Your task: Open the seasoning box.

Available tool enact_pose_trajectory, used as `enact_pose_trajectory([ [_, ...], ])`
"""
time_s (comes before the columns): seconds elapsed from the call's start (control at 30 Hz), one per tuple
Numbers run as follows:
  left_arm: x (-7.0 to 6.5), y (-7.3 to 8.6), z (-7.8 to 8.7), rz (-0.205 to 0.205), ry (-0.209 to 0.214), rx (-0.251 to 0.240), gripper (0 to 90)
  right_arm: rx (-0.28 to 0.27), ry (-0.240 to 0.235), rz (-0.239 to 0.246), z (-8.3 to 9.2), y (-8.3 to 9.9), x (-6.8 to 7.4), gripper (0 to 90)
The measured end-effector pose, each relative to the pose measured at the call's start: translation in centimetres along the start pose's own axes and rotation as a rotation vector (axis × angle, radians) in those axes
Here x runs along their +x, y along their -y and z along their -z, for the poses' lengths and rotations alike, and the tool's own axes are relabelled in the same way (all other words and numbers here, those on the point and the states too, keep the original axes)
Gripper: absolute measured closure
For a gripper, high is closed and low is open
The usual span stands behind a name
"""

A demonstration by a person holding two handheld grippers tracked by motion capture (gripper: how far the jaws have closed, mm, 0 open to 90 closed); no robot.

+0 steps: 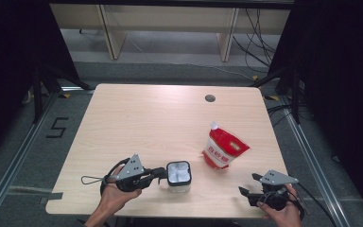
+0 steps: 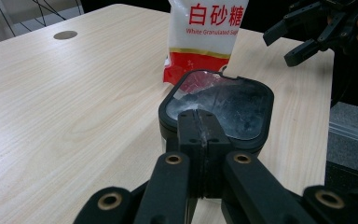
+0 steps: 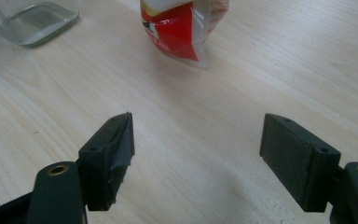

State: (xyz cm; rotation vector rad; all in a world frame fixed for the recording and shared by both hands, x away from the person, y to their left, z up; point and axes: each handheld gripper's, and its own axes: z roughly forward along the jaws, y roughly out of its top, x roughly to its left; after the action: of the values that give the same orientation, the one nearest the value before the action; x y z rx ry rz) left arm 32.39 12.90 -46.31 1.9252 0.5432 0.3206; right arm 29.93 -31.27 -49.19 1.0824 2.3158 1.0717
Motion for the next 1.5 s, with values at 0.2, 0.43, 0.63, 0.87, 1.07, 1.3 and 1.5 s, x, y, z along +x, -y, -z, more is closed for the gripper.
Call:
enact_pose_trajectory([
  [0.2,0.1,0.2,0.0,0.023,0.006,-0.013,88.9,0.004,-0.015,-0.002,0.1,-0.1,0.3,27.3],
  [0.43,0.0,0.4,-0.1,0.065,0.001,-0.04,88.9,-0.022,-0.041,0.061,0.1,-0.5,1.1,34.8],
  [0.63,0.2,0.6,-0.1,0.072,0.012,-0.053,88.9,-0.039,-0.068,0.092,0.2,-1.1,2.2,40.0],
  [0.87,0.1,0.7,0.0,0.085,0.002,-0.052,88.9,-0.127,-0.097,0.16,0.4,-2.4,3.8,49.2],
  [1.07,0.3,0.8,-0.1,0.076,0.02,-0.066,88.9,-0.148,-0.127,0.186,-0.1,-3.3,5.1,56.3],
  [1.3,0.2,0.9,0.0,0.093,0.01,-0.072,89.0,-0.165,-0.164,0.223,-1.3,-4.2,7.0,66.0],
  [1.5,0.2,1.0,0.0,0.092,0.008,-0.07,89.0,-0.175,-0.17,0.249,-2.4,-5.1,7.9,73.7],
])
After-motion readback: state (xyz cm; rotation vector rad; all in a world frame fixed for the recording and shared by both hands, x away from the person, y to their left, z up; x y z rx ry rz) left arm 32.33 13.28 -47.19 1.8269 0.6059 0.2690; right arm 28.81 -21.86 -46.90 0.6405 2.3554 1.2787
